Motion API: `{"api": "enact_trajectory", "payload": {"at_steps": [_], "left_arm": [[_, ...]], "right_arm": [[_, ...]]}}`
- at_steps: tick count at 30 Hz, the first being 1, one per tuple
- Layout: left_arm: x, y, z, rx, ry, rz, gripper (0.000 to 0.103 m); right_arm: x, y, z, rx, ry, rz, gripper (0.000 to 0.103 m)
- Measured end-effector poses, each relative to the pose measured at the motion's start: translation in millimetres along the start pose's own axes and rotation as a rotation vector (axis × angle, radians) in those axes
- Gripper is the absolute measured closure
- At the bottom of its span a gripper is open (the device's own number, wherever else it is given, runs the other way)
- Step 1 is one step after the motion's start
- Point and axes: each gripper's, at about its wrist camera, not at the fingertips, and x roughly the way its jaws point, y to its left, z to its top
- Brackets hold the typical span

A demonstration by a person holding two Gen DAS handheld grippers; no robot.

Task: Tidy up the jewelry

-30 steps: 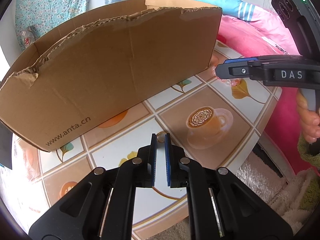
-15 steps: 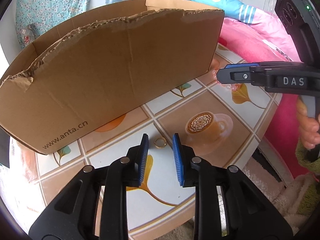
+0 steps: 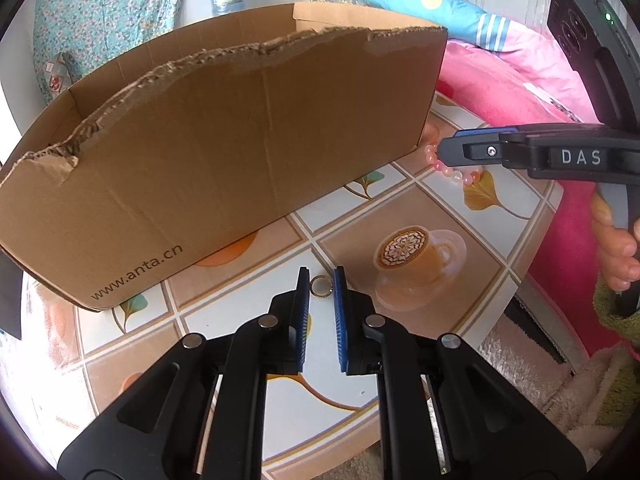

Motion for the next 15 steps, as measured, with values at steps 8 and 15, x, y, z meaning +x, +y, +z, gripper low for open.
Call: {"api": "enact_trajectory", "payload": {"at_steps": [8,15], "left_arm": [[-13,5,0,-0.013,-0.027,0.008,0.092],[-24,11,2,-0.023,-0.063,0.02,0.092]], "right_arm": [[4,-6,1,-0.01,0.014,-0.064,0.072],[28,-5,1,-0.041,0.079,-0.091,0.072]]}}
